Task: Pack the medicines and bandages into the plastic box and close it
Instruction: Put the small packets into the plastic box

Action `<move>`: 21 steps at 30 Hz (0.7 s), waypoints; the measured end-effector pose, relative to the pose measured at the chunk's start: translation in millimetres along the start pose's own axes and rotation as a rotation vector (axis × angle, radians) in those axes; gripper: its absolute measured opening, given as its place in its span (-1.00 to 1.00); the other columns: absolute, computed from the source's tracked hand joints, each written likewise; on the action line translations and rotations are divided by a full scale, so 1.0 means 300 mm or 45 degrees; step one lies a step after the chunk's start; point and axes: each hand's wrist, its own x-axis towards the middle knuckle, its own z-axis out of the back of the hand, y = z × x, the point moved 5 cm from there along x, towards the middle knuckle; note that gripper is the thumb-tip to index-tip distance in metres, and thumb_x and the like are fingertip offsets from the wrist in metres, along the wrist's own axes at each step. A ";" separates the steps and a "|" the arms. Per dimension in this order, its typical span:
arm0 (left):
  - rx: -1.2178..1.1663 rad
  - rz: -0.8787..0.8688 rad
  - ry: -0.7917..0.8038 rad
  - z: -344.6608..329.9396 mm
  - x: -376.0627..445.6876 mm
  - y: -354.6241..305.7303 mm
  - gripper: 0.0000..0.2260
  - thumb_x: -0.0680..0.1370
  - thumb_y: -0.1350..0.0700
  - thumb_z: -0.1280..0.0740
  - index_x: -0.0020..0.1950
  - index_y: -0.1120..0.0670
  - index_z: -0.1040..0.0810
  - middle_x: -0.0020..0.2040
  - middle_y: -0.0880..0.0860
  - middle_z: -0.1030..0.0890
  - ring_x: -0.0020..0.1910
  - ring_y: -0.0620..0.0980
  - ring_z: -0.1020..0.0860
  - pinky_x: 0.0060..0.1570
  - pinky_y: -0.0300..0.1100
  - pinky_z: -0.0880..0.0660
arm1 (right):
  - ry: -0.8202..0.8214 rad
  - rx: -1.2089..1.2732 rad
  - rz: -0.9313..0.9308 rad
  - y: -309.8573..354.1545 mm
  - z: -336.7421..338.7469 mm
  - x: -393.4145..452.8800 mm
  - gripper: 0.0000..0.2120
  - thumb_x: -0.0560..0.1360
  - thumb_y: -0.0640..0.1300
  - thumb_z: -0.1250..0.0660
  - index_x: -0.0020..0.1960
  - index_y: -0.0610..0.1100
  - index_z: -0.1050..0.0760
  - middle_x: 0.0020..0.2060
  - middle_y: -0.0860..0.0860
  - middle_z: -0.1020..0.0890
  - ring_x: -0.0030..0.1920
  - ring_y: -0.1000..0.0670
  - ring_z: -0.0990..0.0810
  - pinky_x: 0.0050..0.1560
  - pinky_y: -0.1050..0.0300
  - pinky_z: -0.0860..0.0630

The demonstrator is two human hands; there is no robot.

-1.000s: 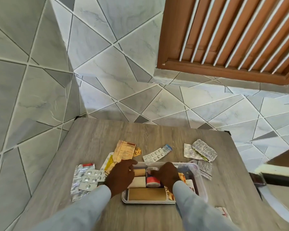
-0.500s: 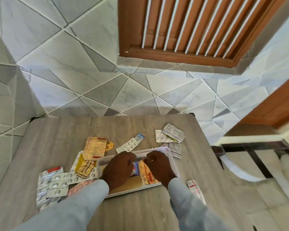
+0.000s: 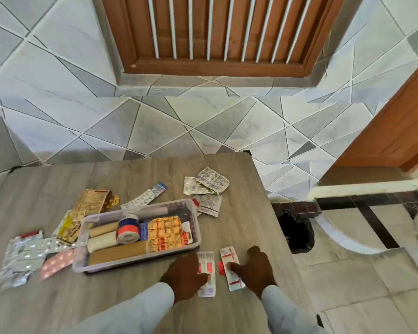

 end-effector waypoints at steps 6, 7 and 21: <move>-0.219 0.383 -0.144 -0.075 0.015 0.018 -0.43 0.40 -0.18 -0.39 0.28 0.09 -0.36 0.24 0.08 -0.52 0.16 0.08 -0.54 0.11 -0.06 -0.52 | 0.053 -0.079 0.105 0.041 -0.065 -0.011 -0.37 0.29 0.11 -0.50 0.20 -0.05 -0.27 0.13 -0.09 -0.50 0.16 -0.17 -0.51 0.10 -0.08 -0.52; -0.208 0.394 -0.162 -0.079 0.019 0.008 -0.46 0.40 -0.17 -0.40 0.25 0.07 -0.37 0.23 0.08 -0.53 0.16 0.08 -0.54 0.10 -0.07 -0.51 | 0.067 -0.077 0.104 0.044 -0.073 -0.010 -0.41 0.30 0.08 -0.49 0.18 -0.05 -0.28 0.12 -0.09 -0.51 0.15 -0.17 -0.52 0.10 -0.08 -0.52; -0.819 0.164 0.006 0.006 -0.036 -0.089 -0.88 0.46 0.23 -0.39 -0.08 0.21 -0.48 -0.10 0.19 -0.66 -0.21 0.07 -0.67 -0.34 -0.20 -0.57 | 0.198 0.518 0.328 0.099 -0.008 -0.050 -0.92 0.54 -0.11 -0.28 0.00 -0.09 -0.50 -0.14 -0.01 -0.62 -0.16 0.06 -0.57 -0.25 0.25 -0.42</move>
